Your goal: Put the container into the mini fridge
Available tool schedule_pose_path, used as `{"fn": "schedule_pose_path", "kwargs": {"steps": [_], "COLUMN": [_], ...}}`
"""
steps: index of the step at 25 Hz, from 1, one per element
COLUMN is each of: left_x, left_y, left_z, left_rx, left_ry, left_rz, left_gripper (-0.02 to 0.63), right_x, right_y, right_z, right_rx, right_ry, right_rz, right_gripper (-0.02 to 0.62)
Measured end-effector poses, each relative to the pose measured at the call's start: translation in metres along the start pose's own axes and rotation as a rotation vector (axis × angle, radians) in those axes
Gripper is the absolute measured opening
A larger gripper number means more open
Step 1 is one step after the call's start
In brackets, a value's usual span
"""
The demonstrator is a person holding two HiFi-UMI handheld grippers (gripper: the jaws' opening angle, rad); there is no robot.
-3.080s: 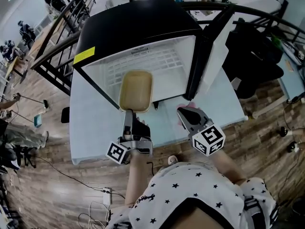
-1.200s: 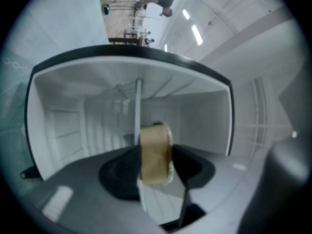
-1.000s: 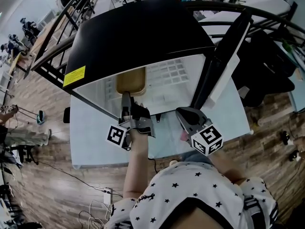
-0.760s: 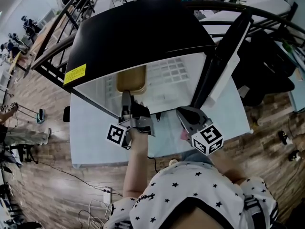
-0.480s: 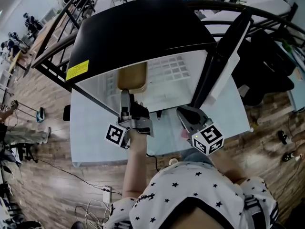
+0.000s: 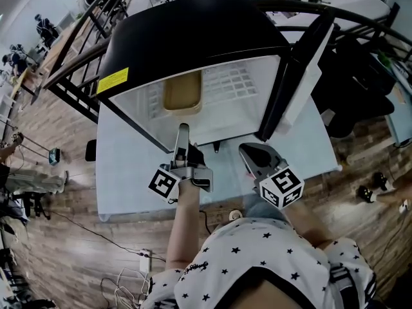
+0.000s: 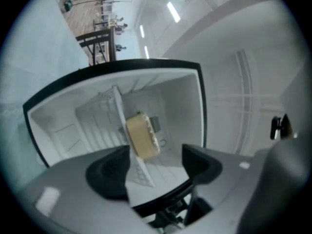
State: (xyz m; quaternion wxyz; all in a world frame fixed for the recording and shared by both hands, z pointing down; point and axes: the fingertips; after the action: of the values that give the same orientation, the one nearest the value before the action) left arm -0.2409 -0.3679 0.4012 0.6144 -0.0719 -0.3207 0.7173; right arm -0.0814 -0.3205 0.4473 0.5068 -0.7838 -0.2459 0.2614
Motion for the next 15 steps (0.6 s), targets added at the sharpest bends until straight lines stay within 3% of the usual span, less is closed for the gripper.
{"fn": "schedule_pose_path", "kwargs": {"steps": [7,12,15], "left_x": [0.027,0.051,0.066], "left_y": [-0.023,-0.032,-0.038], "left_z": [-0.011,-0.019,-0.025], "left_rx": [-0.316,-0.44,-0.471], "left_ry": [0.072,0.108,0.117], "left_rz": [0.132,0.16,0.169], "left_gripper": [0.137,0.023,0.005], "right_x": [0.015,0.024,0.031], "right_y": [-0.003,-0.008,-0.008], "right_z": [0.015,0.028,0.035], "right_rx": [0.002,0.008,0.007], "right_ry": [0.019,0.038,0.052], "right_rz": [-0.001,0.0,-0.003], "right_gripper": [0.021,0.021,0.021]}}
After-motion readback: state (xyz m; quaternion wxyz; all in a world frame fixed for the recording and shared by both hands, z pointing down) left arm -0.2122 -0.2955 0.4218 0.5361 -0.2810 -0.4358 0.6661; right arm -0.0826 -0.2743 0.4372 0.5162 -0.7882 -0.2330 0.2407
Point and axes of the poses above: the fingertips, and each gripper's own axes: x backward along the fingers, z to its left, y out of its top, and after that the axes turned 15 degrees about -x, right-handed
